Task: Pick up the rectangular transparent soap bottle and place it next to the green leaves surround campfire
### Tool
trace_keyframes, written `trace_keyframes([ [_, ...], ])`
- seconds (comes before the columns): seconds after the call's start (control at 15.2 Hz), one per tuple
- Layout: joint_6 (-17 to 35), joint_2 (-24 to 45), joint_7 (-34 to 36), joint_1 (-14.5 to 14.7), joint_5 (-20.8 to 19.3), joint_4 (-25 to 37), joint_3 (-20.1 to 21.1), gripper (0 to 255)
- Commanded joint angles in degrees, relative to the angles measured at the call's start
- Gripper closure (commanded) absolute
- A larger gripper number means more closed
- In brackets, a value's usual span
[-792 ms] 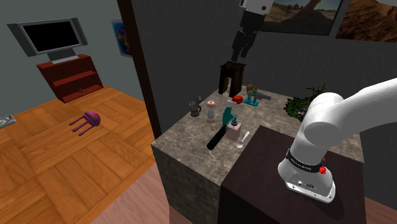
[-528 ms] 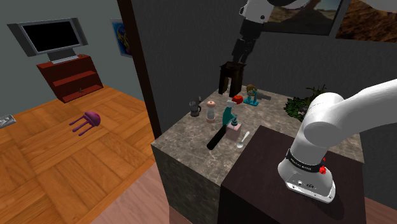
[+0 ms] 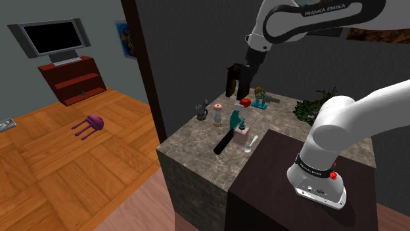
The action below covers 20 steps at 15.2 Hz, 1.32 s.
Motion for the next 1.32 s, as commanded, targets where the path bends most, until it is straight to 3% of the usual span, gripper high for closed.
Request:
trace_keyframes([
  [0.0, 3.77, 1.09, -1.36, -0.61, -0.75, -2.57, -1.15, 0],
  [0.4, 16.69, 7.9, -5.44, -1.95, -2.48, -8.78, -4.89, 0],
  [0.86, 33.53, 21.57, -11.83, -1.49, -2.02, -12.03, -10.79, 0],
  [1.06, 40.82, 29.07, -16.36, 0.65, 0.94, -11.9, -14.44, 0],
  [1.25, 47.47, 37.4, -24.59, 5.46, 9.21, -10.68, -19.39, 0],
])
